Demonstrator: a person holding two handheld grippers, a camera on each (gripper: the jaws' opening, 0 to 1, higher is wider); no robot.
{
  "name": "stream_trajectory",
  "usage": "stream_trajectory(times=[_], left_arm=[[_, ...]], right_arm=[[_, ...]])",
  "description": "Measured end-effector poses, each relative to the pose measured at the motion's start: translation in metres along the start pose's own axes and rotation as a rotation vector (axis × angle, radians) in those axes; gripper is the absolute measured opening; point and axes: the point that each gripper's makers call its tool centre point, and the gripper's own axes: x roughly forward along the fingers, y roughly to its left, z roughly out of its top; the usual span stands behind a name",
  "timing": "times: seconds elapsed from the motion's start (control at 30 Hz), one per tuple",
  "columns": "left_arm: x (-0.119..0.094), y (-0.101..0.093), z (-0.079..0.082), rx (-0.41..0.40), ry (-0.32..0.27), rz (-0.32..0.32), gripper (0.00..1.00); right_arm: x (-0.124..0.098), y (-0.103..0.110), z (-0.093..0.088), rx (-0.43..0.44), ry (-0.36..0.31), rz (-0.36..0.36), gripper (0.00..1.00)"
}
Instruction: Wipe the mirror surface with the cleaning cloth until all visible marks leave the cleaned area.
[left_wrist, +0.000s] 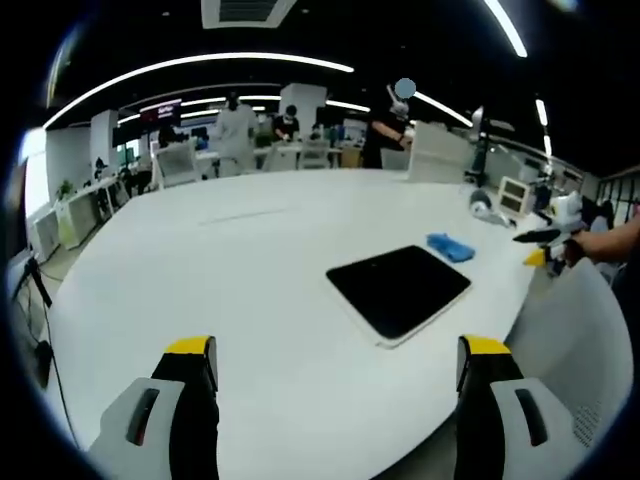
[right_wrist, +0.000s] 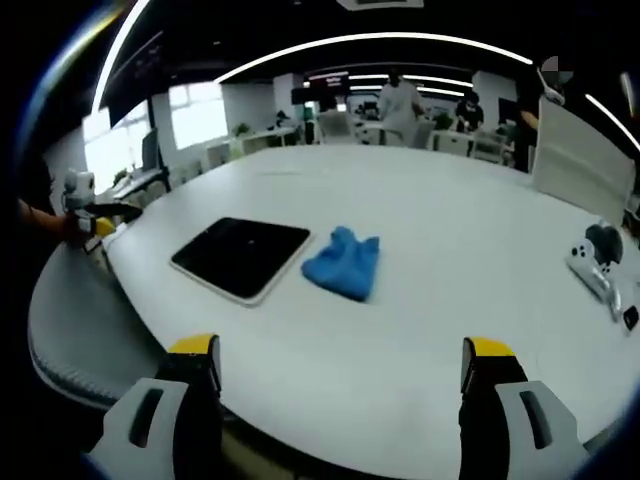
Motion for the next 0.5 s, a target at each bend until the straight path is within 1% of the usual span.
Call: stream_trajectory(times=[0.23,0.27,0.3,0.4,0.5], left_arm=[[-0.0020,-0.0007,0.0022,-0.016,-0.015,-0.004,1.00],[-0.0024,-0.0043,0.0044,-0.032,-0.028,-0.023,1.00],[-0.0027,-0.0072,0.0090,-0.051,-0.054,-0.039,1.00],[-0.0025,-0.0034,0.0066,-0.040,-0.043,-0.021,1.00],[-0.0021,-0.0035,0.0067,-0.047,-0.047,-0.025,1.00]], right_arm=[[-0.0010,0.0034,-0.0021,0.013,0.004,0.001,1.00],[-0.0012,0.0040,-0.0018,0.014,0.003,0.002,1.00],[-0.0014,0.0044,-0.0016,0.015,0.002,0.002,1.00],[-0.0026,0.0054,-0.0010,0.014,0.002,0.000,1.00],[-0.0040,0.0067,-0.0016,0.016,0.003,-0.002,1.00]])
